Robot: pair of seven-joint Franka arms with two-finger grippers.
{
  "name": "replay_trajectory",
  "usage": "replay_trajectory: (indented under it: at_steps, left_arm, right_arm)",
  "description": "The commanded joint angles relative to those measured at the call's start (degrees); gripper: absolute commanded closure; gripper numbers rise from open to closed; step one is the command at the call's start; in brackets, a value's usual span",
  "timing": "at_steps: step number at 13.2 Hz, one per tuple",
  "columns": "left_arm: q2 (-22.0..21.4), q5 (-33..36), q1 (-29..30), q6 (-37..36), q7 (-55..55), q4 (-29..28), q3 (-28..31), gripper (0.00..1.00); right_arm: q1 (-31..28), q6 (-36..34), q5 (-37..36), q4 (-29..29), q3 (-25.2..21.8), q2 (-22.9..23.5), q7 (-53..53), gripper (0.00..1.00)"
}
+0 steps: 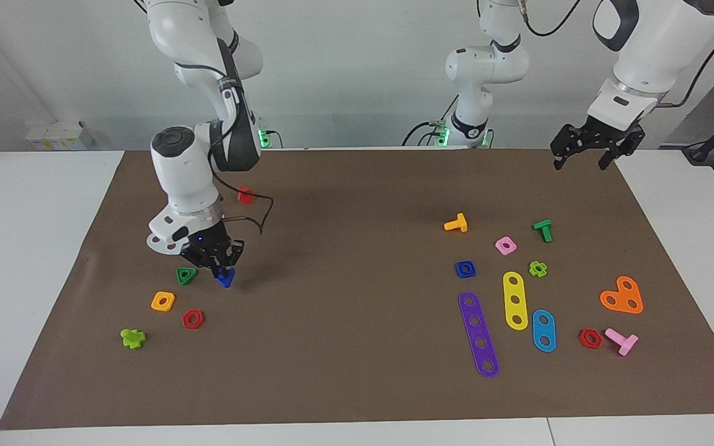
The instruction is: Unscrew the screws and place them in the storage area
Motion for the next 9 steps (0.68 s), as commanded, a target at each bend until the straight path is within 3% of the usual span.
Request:
replay_trajectory:
  at_steps: [1, 9]
  left_arm:
    - [-0.58, 1.47, 0.06, -0.41, -0.54, 0.05, -0.24, 0.00]
    - [-0.58, 1.21, 0.15, -0.32, -0.27, -0.12, -0.24, 0.00]
  right_arm:
    - [-2.77, 0.85, 0.56, -3.35, 1.28, -3.14, -2.45, 1.00]
    - [-1.89, 4.54, 2.41, -5.81, 1.54, -2.97, -0.17, 1.00]
